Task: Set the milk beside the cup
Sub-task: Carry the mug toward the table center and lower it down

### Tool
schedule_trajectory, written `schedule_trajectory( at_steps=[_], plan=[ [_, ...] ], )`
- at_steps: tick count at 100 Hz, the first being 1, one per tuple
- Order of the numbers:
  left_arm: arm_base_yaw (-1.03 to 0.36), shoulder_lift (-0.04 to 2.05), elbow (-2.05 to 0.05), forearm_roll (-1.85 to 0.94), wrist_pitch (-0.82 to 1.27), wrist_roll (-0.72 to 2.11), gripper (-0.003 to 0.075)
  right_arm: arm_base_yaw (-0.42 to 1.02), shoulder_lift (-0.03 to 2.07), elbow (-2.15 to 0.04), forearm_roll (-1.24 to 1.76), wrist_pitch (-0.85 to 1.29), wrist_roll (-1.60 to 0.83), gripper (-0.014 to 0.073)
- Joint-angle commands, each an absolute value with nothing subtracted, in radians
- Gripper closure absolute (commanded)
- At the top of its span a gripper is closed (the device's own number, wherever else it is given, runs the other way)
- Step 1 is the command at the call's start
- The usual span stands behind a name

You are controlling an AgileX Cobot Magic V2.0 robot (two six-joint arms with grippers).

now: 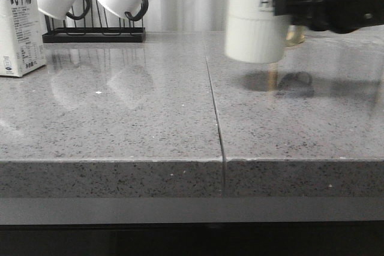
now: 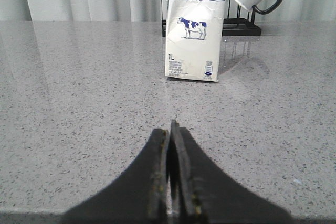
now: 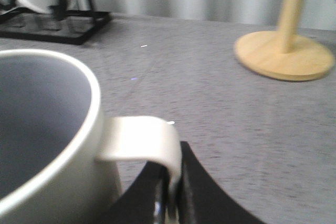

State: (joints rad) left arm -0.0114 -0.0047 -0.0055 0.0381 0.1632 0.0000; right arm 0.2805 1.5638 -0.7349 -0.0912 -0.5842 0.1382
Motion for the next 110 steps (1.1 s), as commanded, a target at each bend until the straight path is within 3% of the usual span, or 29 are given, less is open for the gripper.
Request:
schedule_trajectory(
  at_steps=[1,45,69,96,110],
  plan=[
    [-0.021,-0.035,0.04,0.034,0.086,-0.011,0.0741,0.321,1.566,-0.787,-0.095,-0.664,0.141,0.0659],
    [-0.021,-0.035,0.04,0.034,0.086,-0.011,0.0741,0.374,1.669,-0.851,-0.095,-0.668,0.141,0.0655],
    [-0.021,-0.035,0.04,0.034,0.086,-0.011,0.0741,0.374,1.664,-0.85,-0.095,-0.604,0.141,0.0433],
    [-0.021,-0.035,0.04,0.034,0.086,-0.011,0.0741,0.374,1.604,-0.85,-0.095,-0.536,0.14,0.0426],
    [-0.021,-0.035,0.04,0.034,0.086,-0.011,0.0741,0.374,1.552,-0.85,-0.095,-0.394,0.139,0.0426]
  ],
)
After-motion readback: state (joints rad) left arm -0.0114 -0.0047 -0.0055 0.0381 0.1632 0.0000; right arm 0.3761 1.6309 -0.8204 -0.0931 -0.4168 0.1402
